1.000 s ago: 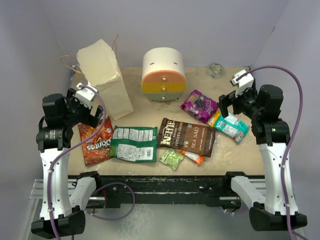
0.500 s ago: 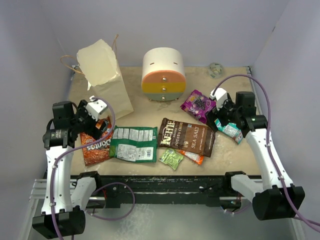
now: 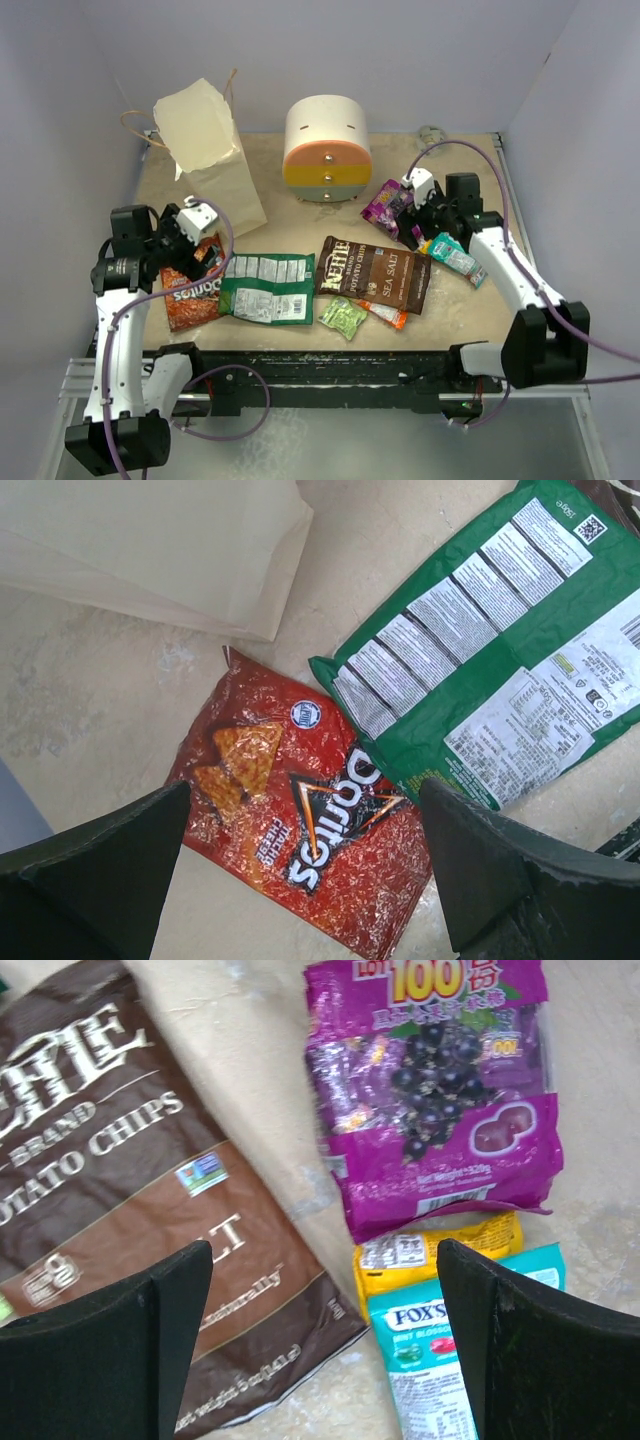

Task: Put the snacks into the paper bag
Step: Move the snack to the center of the board.

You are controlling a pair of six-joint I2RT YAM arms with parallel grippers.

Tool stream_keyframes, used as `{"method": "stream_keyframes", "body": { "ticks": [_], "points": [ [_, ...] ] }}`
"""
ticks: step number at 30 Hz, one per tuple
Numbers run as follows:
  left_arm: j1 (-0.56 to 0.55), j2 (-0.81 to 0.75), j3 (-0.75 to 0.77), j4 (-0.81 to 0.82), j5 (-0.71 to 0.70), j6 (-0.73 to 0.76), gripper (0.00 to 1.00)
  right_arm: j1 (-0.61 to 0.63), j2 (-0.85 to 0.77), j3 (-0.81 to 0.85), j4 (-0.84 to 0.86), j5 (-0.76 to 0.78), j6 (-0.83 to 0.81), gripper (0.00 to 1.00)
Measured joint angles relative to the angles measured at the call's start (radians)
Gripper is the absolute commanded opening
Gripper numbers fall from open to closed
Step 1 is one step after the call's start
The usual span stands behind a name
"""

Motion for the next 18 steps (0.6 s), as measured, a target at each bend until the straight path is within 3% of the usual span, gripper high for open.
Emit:
{"method": "stream_keyframes", "body": {
  "ticks": [6, 18],
  "points": [
    [-0.005, 0.015, 0.0, 0.041, 0.006, -0.019, 0.99, 0.005, 0.168, 0.084, 0.048, 0.074, -0.025, 0.91],
    [-0.043, 0.042, 0.0, 0.075, 0.01, -0.044, 0.99, 0.096, 0.312, 0.09, 0.096, 0.273, -0.182, 0.83]
  ]
}}
